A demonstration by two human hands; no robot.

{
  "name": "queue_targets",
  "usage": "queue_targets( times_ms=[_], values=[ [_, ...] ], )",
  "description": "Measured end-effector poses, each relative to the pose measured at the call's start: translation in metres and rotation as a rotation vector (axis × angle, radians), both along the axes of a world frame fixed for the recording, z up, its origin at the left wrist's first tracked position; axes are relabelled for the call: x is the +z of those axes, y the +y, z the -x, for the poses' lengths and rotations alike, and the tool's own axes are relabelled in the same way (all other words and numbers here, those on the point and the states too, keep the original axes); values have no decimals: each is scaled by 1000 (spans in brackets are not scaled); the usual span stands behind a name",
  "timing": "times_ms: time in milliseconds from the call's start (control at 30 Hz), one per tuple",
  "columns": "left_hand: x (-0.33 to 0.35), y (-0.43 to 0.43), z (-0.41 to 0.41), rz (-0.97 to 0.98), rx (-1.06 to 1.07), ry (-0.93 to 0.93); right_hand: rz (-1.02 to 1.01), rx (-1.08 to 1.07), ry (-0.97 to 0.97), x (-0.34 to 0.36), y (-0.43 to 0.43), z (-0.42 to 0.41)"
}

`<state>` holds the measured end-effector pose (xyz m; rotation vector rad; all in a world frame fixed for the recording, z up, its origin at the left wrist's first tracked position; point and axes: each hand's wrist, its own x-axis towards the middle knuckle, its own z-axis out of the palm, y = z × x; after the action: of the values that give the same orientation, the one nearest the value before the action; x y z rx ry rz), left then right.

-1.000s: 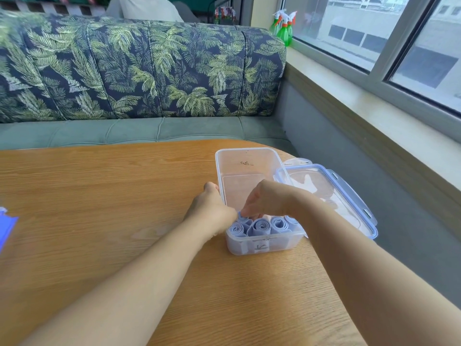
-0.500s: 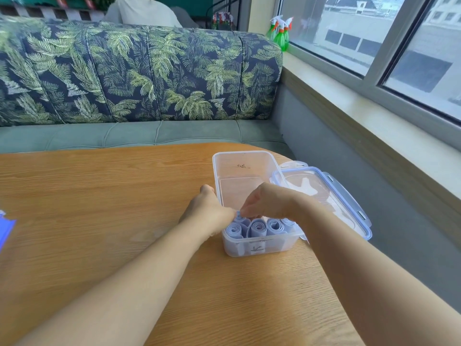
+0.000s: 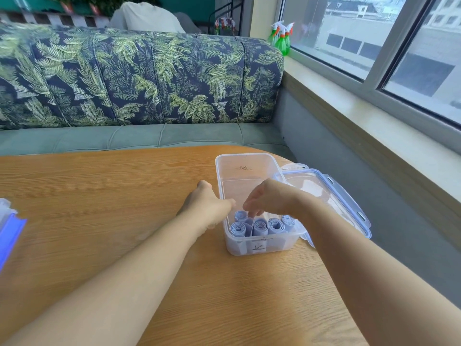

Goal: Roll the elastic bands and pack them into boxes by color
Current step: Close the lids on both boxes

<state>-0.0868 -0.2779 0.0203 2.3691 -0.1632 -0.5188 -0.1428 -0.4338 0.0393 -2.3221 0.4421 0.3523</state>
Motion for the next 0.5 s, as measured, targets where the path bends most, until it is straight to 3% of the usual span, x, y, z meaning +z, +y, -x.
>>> queue_targets(
  times_ms=[233,500],
  values=[
    [18,16,-4,-8,27,-39,-59,-219,-360,19,1,13],
    [41,47,27,87,41,-91,-174,-355,-508,46,13,75]
  ],
)
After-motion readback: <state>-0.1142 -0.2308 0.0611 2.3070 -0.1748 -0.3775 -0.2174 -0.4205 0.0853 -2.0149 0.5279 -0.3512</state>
